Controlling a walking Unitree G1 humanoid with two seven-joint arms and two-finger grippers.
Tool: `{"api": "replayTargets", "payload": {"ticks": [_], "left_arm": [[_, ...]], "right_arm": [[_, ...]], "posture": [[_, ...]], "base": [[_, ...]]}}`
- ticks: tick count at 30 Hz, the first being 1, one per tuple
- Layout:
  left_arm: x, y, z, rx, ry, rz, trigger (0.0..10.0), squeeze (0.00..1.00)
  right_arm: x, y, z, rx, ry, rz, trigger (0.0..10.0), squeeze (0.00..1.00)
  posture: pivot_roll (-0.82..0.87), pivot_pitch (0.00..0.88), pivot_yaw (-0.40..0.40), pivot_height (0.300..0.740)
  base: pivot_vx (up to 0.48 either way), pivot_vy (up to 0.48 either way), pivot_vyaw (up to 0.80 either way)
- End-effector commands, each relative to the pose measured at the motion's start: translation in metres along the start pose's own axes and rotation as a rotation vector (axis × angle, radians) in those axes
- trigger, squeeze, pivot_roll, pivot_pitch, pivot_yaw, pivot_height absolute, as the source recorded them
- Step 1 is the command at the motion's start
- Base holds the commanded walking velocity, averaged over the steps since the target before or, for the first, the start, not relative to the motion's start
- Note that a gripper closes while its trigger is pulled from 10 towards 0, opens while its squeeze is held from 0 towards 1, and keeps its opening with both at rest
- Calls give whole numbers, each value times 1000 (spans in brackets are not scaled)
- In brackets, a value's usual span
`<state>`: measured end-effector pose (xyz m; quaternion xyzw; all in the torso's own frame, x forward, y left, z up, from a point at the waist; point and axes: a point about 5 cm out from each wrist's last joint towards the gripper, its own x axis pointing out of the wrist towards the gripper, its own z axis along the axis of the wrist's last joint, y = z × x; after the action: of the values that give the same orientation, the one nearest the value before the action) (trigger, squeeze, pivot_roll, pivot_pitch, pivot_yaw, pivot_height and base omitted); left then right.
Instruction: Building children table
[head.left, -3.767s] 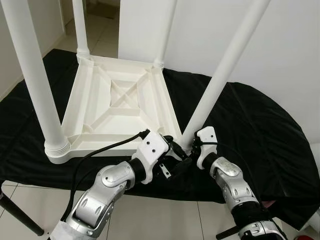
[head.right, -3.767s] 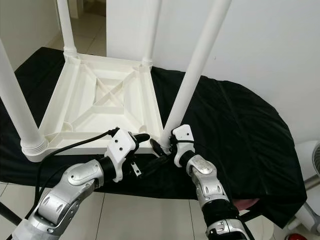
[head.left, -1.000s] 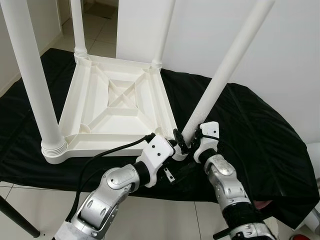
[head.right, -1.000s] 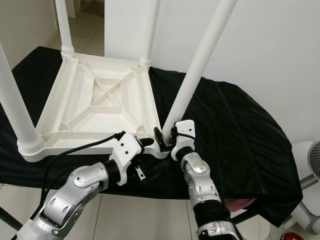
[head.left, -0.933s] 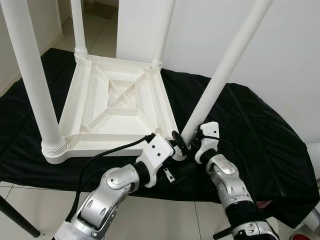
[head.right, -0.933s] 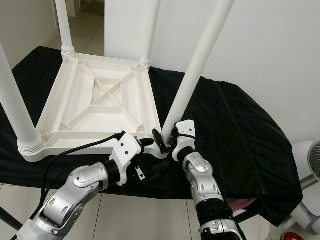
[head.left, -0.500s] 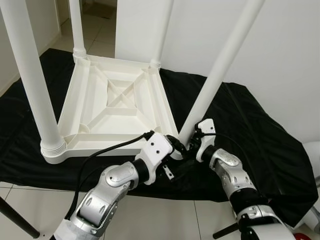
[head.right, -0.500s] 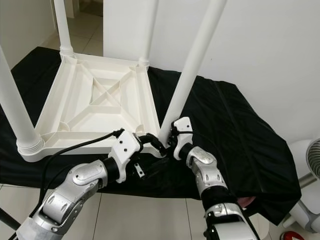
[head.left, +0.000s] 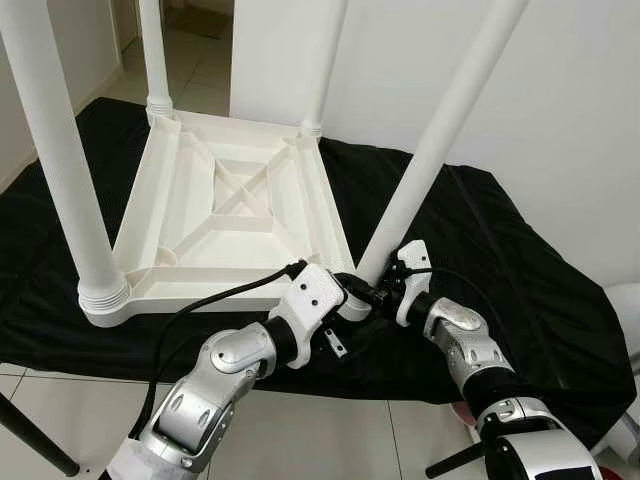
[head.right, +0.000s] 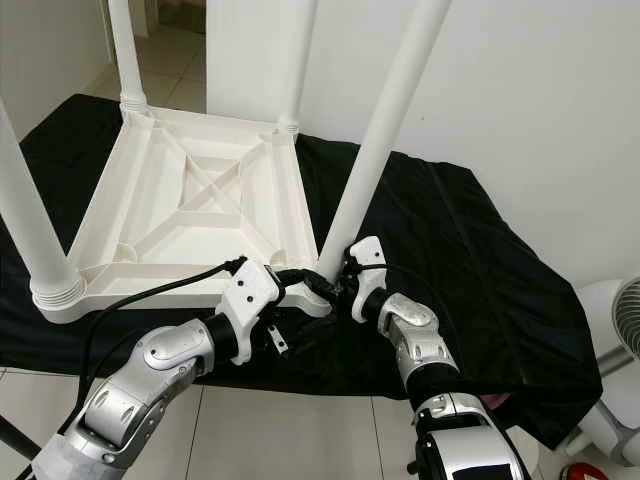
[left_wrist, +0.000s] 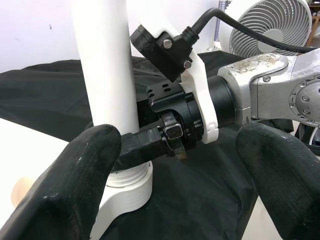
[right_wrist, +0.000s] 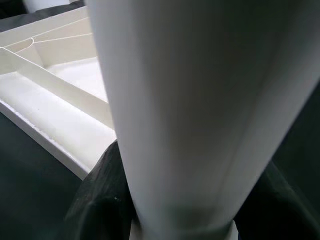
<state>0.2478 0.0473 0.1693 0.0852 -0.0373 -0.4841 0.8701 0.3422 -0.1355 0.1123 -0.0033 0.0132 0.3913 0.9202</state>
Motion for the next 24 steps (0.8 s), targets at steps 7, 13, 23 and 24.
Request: {"api": "replayTargets", "payload": {"ticks": [7,13,23,24], "left_arm": [[2,-3,1,7,2,-37,10000,0],[3,-1,1,33,8,-38,10000,0],[2,15,-5,9,0,24,10000,0],[3,14,-5,3,-2,24,10000,0]], "right_arm": [[-12,0,-14,30,30,-34,10000,0],[-14,-3,-14,41,8,-102,10000,0],[-16,16,-12,66,-45,-559,10000,0],[-19,16,-14,90,-44,-617,10000,0]], "posture": [[76,0,-191,740],[78,0,-195,740],[52,0,-189,740],[50,0,-188,740]], "base": [[0,0,0],[0,0,0],[0,0,0],[0,0,0]]}}
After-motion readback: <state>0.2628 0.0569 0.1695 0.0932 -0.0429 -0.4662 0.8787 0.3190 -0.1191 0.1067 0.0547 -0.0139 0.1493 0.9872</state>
